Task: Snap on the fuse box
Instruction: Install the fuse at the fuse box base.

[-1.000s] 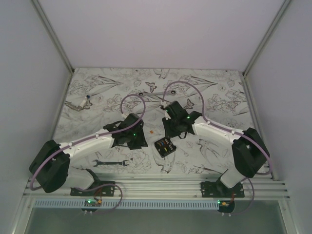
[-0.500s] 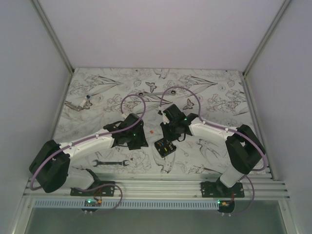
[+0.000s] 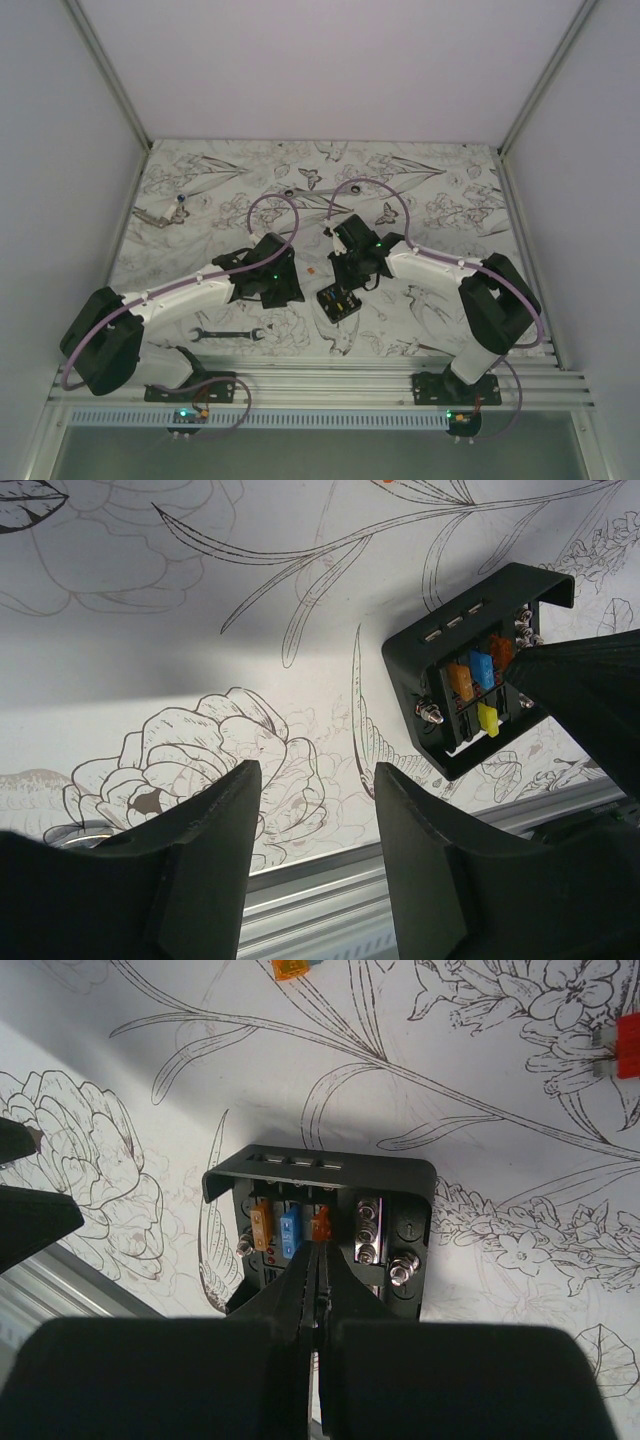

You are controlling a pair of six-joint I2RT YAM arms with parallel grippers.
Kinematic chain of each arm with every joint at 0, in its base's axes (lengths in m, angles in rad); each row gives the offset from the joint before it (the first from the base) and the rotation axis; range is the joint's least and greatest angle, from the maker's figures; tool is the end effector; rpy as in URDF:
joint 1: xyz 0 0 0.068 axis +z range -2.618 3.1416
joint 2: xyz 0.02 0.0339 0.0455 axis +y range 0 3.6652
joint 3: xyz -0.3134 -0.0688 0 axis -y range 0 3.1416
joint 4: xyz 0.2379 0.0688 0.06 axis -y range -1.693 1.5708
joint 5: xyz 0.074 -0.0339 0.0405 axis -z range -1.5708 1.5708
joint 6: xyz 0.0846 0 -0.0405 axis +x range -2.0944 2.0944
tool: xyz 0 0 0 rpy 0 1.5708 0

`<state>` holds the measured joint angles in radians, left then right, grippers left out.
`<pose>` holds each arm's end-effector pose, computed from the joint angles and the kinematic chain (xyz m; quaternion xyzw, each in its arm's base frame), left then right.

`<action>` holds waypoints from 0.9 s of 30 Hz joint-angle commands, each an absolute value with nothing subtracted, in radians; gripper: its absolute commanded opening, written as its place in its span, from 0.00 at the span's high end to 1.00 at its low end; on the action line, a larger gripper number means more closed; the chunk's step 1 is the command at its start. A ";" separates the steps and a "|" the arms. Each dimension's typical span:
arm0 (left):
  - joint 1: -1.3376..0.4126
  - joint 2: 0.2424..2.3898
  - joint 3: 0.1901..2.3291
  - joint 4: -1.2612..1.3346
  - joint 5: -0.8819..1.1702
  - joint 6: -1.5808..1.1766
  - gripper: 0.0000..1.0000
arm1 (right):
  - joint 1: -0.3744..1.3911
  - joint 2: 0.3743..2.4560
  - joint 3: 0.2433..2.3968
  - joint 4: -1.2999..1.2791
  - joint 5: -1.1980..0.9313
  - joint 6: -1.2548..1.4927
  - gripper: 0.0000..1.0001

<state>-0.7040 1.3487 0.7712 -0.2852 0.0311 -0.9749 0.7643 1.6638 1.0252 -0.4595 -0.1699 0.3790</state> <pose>0.2164 -0.1872 0.2192 -0.1213 0.9300 -0.2677 0.2207 0.2410 0.2508 0.1918 -0.2050 0.9470 0.1956 0.1516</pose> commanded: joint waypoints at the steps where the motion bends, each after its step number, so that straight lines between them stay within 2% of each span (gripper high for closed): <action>1: -0.698 1.340 0.759 -0.316 0.017 -0.966 0.48 | 0.772 1.706 1.007 -0.502 -0.114 0.384 1.00; 5: -0.697 1.334 0.756 -0.317 0.015 -0.966 0.47 | 0.772 1.732 0.982 -0.530 -0.063 0.393 1.00; 11: -0.697 1.315 0.745 -0.320 0.001 -0.968 0.41 | 0.772 1.714 0.905 -0.567 0.031 0.406 1.00; 19: -0.698 1.311 0.747 -0.325 -0.003 -0.966 0.36 | 0.789 1.603 0.948 -0.508 -0.048 0.385 0.99; 25: -0.696 1.315 0.770 -0.337 -0.014 -0.956 0.33 | 0.790 1.582 1.044 -0.482 -0.134 0.352 0.80; 27: -0.696 1.318 0.780 -0.344 -0.022 -0.951 0.32 | 0.791 1.582 1.056 -0.482 -0.146 0.345 0.77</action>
<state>-0.7040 1.3228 0.7589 -0.2909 0.0097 -0.9726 0.7822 1.6016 0.9943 -0.4694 -0.1059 0.3798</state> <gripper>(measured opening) 0.670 0.210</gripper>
